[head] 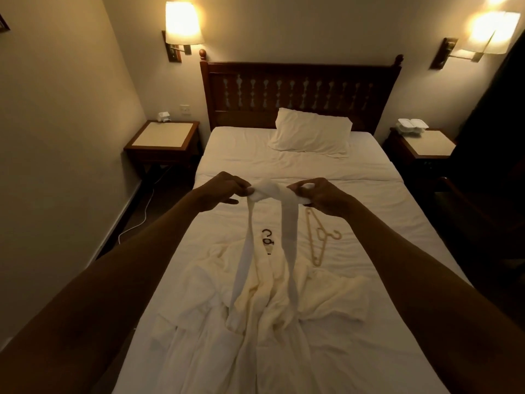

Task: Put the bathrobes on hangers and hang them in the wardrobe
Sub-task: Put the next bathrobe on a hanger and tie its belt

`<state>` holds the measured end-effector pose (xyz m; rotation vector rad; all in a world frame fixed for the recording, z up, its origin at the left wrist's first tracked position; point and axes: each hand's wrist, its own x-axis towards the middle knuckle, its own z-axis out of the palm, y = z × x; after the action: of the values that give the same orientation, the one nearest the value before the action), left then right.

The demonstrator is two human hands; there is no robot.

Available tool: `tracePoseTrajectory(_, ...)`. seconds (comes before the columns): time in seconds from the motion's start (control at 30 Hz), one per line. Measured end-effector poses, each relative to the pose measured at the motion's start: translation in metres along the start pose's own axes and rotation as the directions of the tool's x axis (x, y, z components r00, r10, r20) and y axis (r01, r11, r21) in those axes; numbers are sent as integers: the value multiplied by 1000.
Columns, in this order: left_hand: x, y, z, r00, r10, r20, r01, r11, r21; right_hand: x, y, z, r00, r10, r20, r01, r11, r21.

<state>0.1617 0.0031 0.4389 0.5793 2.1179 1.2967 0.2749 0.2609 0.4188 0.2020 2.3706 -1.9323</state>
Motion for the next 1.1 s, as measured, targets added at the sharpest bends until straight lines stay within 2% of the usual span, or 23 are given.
tracePoseTrajectory(0.07, -10, -17, -8, 997, -73, -23, 69, 988, -138, -7, 13, -4, 993, 20, -117, -26, 998, -58)
tracePoseTrajectory(0.13, -17, -41, -21, 981, -182, -70, 149, 931, -333, -14, 29, -9, 956, 119, -268, -166, 973, -158)
tracePoseTrajectory(0.2, -23, -69, -31, 954, -279, -109, 203, 869, -451, -22, 52, -11, 893, 212, -397, -308, 932, -193)
tracePoseTrajectory(0.27, -26, -97, -37, 922, -348, -170, 217, 827, -518, -31, 81, -8, 824, 228, -519, -364, 915, -176)
tracePoseTrajectory(0.37, -32, -144, -43, 857, -434, -276, 216, 791, -573, -49, 127, 7, 679, 301, -670, -492, 863, -112)
tracePoseTrajectory(0.43, -38, -179, -41, 819, -493, -294, 281, 791, -544, -62, 152, 26, 607, 382, -697, -566, 824, -41)
tracePoseTrajectory(0.6, -61, -265, -7, 774, -562, -291, 419, 799, -431, -93, 220, 85, 542, 450, -709, -636, 772, 4)
tracePoseTrajectory(0.83, -93, -372, 52, 731, -631, -262, 559, 773, -301, -145, 317, 158, 394, 523, -756, -739, 670, 78)
tracePoseTrajectory(0.97, -120, -426, 85, 699, -685, -206, 670, 728, -146, -182, 366, 177, 369, 593, -715, -813, 579, 61)
tracePoseTrajectory(1.1, -138, -466, 112, 703, -707, -80, 710, 690, 145, -202, 403, 184, 377, 630, -678, -882, 467, -57)
